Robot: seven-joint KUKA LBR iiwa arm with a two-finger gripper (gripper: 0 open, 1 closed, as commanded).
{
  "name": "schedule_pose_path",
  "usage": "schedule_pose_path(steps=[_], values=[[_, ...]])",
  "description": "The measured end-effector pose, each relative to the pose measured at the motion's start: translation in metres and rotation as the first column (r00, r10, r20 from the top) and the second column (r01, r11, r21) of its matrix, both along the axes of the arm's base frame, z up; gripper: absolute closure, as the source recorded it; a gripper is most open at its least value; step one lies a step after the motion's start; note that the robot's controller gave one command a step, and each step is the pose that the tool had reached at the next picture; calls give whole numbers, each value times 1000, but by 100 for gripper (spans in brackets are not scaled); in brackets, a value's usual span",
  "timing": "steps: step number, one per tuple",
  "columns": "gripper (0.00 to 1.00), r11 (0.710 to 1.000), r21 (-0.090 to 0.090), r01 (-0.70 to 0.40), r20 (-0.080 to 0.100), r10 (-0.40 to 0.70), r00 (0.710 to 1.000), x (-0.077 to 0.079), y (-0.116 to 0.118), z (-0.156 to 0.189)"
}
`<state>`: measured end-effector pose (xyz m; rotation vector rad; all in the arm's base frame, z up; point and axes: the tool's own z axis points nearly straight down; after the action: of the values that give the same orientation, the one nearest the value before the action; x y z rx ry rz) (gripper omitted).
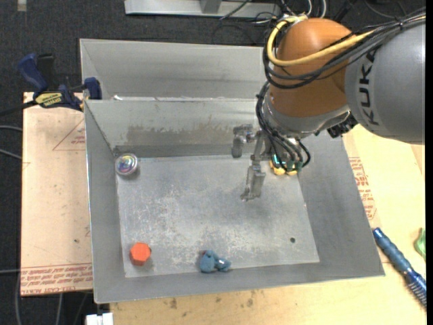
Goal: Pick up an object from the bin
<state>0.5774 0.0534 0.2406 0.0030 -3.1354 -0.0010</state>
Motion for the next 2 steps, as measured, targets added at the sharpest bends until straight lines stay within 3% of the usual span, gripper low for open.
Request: schedule_pose_path(steps=[1, 2], values=[[0, 985, 2, -175, 4, 175, 985, -47, 72, -31], [0, 964, 1, -266, -2, 266, 964, -84, 76, -98]])
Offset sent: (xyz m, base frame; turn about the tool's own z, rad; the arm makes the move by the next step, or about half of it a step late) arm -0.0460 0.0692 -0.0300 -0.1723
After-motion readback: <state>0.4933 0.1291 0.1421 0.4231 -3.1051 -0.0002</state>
